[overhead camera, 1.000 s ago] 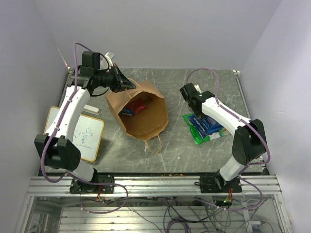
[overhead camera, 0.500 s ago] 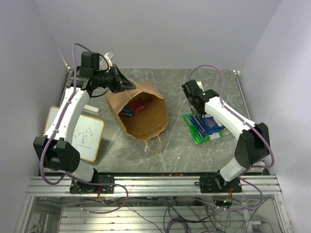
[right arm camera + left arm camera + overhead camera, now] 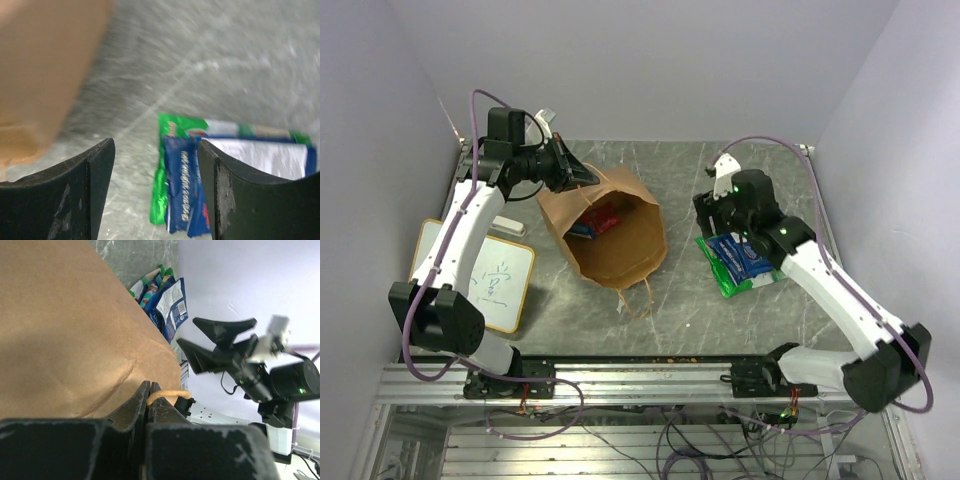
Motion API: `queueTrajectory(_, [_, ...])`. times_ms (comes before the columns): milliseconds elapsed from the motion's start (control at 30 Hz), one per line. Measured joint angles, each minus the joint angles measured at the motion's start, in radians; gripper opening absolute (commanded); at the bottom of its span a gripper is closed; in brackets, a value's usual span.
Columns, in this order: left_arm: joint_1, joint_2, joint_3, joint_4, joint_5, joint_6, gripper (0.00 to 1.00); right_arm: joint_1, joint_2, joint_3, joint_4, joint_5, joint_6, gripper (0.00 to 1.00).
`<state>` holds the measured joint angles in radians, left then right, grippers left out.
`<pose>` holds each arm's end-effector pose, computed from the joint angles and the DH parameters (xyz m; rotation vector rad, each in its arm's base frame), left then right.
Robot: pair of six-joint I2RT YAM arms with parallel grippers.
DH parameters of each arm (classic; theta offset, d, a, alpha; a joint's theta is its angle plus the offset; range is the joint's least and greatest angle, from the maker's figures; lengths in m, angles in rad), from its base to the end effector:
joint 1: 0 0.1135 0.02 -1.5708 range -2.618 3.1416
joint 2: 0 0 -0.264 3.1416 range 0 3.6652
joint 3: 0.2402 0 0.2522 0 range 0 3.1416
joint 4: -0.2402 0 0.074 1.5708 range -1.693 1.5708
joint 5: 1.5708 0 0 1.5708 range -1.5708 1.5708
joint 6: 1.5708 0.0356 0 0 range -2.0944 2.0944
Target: Take the snacks out of the paper bag
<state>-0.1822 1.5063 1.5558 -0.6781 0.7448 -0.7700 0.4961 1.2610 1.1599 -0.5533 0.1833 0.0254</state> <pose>0.3159 -0.0827 0.3901 -0.2270 2.3207 -1.3278 0.2456 0.1256 0.3336 -0.4182 2.1739 0.0848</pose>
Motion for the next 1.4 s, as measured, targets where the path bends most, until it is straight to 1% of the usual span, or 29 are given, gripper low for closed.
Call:
queueTrajectory(67, [-0.001,-0.003,-0.004,0.0,0.0,0.0,0.07,0.02,-0.079,-0.058,0.094,-0.126,-0.08,0.64])
queueTrajectory(133, [-0.001,-0.009,-0.018,0.0,0.0,0.0,0.07,0.051,-0.151,-0.104,0.195,-0.283,-0.186,0.64])
queueTrajectory(233, [-0.003,-0.012,-0.028,-0.001,0.001,-0.001,0.07,0.107,-0.196,-0.131,0.304,-0.501,-0.346,0.64])
queueTrajectory(333, [-0.003,-0.013,-0.027,-0.002,0.0,0.0,0.07,0.217,-0.179,-0.153,0.407,-0.626,-0.454,0.61])
queueTrajectory(433, [-0.003,-0.016,-0.027,-0.006,0.0,0.0,0.07,0.316,-0.124,-0.229,0.533,-0.685,-0.517,0.6])
queueTrajectory(567, [-0.003,-0.018,-0.027,-0.026,0.0,0.011,0.07,0.402,-0.014,-0.385,0.749,-0.656,-0.534,0.57])
queueTrajectory(633, [-0.003,-0.018,-0.027,-0.04,0.0,0.016,0.07,0.418,0.066,-0.413,0.834,-0.631,-0.542,0.55])
queueTrajectory(833, [-0.004,-0.018,-0.027,-0.057,-0.002,0.018,0.07,0.43,0.299,-0.378,1.09,-0.515,-0.573,0.54])
queueTrajectory(1000, [-0.004,-0.018,-0.027,-0.06,-0.006,0.019,0.07,0.431,0.413,-0.334,1.241,-0.456,-0.594,0.56])
queueTrajectory(1200, [-0.004,-0.018,-0.028,-0.055,-0.007,0.019,0.07,0.43,0.564,-0.253,1.316,-0.449,-0.613,0.59])
queueTrajectory(1400, [-0.004,-0.019,-0.029,-0.054,-0.007,0.027,0.07,0.425,0.678,-0.186,1.334,-0.429,-0.621,0.62])
